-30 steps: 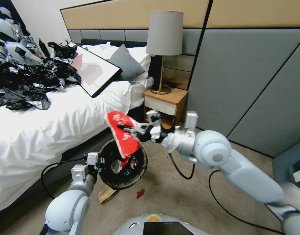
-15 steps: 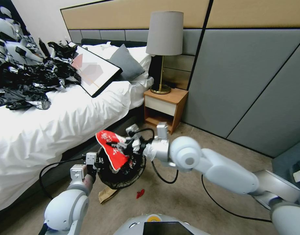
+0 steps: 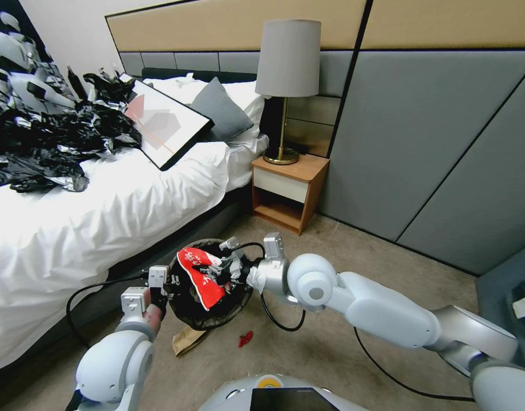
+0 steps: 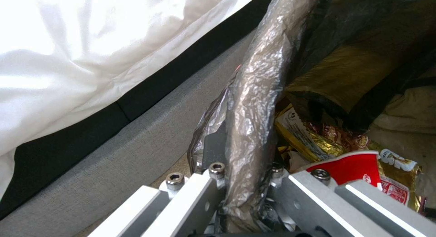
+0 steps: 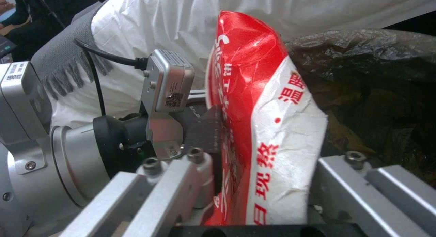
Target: Pick up the trash bin, then pick up the garbage from the floor and place it into the trash bin.
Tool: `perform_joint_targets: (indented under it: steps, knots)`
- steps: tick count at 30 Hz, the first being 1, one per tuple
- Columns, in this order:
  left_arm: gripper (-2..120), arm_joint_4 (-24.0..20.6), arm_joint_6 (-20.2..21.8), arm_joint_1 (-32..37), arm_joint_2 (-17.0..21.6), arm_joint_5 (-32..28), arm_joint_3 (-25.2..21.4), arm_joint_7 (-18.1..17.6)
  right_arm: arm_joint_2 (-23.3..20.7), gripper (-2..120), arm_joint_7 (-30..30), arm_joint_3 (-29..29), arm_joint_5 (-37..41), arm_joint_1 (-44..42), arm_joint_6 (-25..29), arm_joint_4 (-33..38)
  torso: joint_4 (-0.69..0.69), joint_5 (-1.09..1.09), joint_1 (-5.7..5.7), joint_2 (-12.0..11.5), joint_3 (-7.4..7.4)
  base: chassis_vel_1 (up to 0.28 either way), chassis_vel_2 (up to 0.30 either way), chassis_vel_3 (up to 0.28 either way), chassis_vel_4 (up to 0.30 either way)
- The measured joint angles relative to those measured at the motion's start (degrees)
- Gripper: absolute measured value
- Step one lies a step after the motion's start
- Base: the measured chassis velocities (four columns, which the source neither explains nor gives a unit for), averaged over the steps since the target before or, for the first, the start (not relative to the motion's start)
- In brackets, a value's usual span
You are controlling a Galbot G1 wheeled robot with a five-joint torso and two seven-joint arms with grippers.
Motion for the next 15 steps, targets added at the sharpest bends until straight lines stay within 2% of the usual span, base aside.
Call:
perform_joint_targets:
  steps: [1,4,5,6,8,9,12,14,15]
  knots:
    - [0,0.1,0.0,0.0,-0.1,0.1,0.0,0.1,0.1,32,0.2,0.0,0.2,0.1,0.0,-0.1,0.0,0.0,0.0,0.0,0.0,0.0,0.0,0.0,0.0]
    - [0,0.1,0.0,-0.1,-0.2,0.4,0.0,0.2,0.2,38,0.4,0.0,0.4,0.2,0.0,-0.2,0.0,0.0,0.0,0.0,0.0,0.0,0.0,0.0,0.0]
    - [0,0.1,0.0,0.0,-0.3,0.5,0.0,0.2,0.3,44,0.5,0.0,0.5,0.3,0.0,-0.2,0.0,0.0,0.0,0.0,0.0,0.0,0.0,0.0,0.0]
    - [0,0.1,0.0,0.0,-0.3,0.5,0.0,0.2,0.3,44,0.5,0.0,0.5,0.3,0.0,-0.2,0.0,0.0,0.0,0.0,0.0,0.0,0.0,0.0,0.0]
    - [0,0.1,0.0,0.0,-0.3,0.7,0.1,0.3,0.4,55,0.7,0.0,0.5,0.3,0.0,-0.4,0.0,0.0,0.0,0.0,0.0,0.0,0.0,0.0,0.0]
    - [0,0.1,0.0,0.0,-0.3,0.7,0.1,0.3,0.4,55,0.7,0.0,0.5,0.3,0.0,-0.4,0.0,0.0,0.0,0.0,0.0,0.0,0.0,0.0,0.0]
    - [0,0.1,0.0,0.3,-0.6,1.0,0.3,0.4,0.6,69,0.9,0.3,0.5,0.0,0.0,-0.6,0.0,0.01,0.0,0.0,0.0,0.0,0.0,0.0,0.0]
    - [0,0.1,0.0,0.4,-0.7,1.0,0.4,0.4,0.6,71,0.9,0.4,0.5,0.0,0.0,-0.6,0.0,0.0,0.0,0.0,0.0,0.0,0.0,0.0,0.0]
    - [0,0.1,0.0,0.4,-0.8,1.0,0.5,0.4,0.7,81,1.3,0.6,0.6,0.0,0.0,-0.7,0.0,0.0,0.0,0.0,0.0,0.0,0.0,0.0,0.0]
